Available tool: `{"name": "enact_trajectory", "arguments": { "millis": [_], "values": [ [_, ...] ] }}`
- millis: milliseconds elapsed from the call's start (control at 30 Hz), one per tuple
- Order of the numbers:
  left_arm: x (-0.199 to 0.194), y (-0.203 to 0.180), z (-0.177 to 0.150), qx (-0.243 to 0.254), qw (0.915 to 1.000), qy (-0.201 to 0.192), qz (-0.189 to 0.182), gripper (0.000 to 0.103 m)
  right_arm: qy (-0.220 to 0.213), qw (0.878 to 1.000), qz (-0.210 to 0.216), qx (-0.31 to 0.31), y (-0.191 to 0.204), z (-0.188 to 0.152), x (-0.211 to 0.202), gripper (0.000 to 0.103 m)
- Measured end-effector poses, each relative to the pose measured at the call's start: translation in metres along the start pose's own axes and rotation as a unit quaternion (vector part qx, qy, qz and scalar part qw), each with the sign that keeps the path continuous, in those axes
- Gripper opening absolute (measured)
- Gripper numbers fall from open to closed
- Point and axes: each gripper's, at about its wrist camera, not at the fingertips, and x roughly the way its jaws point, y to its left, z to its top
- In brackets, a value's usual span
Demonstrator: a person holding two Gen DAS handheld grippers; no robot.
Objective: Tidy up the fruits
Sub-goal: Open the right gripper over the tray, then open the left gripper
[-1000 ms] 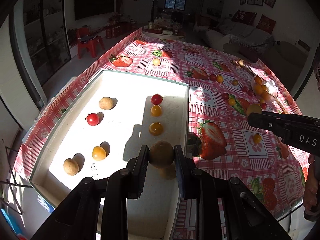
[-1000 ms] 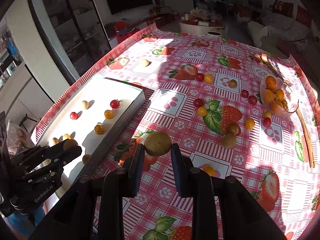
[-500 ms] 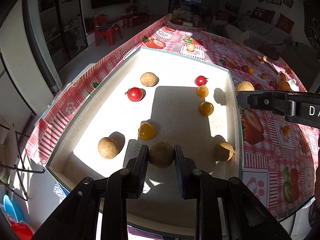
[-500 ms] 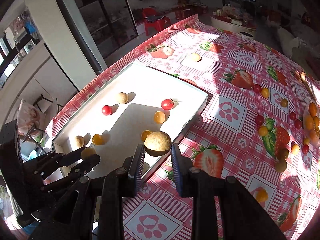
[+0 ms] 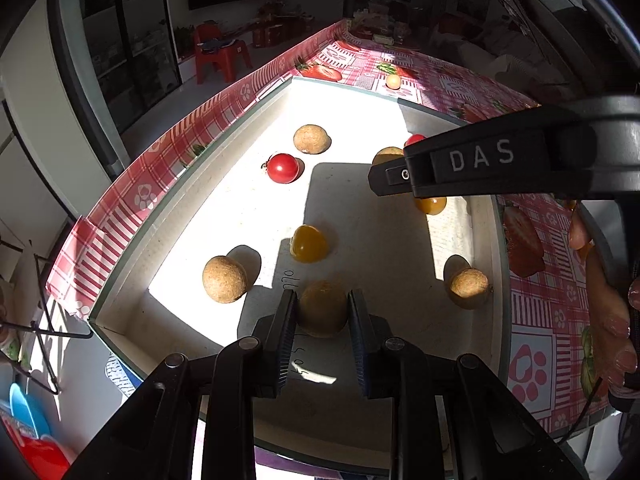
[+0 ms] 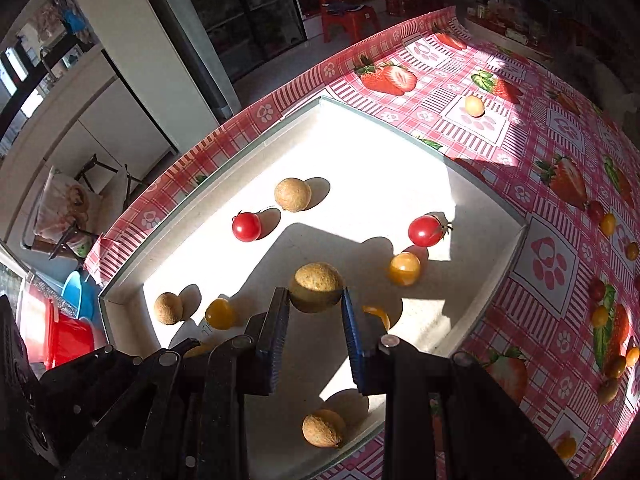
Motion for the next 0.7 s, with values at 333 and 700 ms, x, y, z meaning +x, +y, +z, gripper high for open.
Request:
{"name": "enact_trajectory", "arguments": {
  "millis": [333, 700],
  "values": [
    [0.001, -0.004, 0.001, -0.001, 1.0000, 0.002, 0.005, 0.028, 0.020, 0.999, -0.020, -0.021, 0.010, 0.005, 0.026, 0.030],
    [0.001, -0.005, 0.001, -0.001, 0.9999, 0.004, 0.010, 0.041, 0.021, 0.999, -0.020, -0.019, 0.008, 0.008, 0.024, 0.051]
  ]
}}
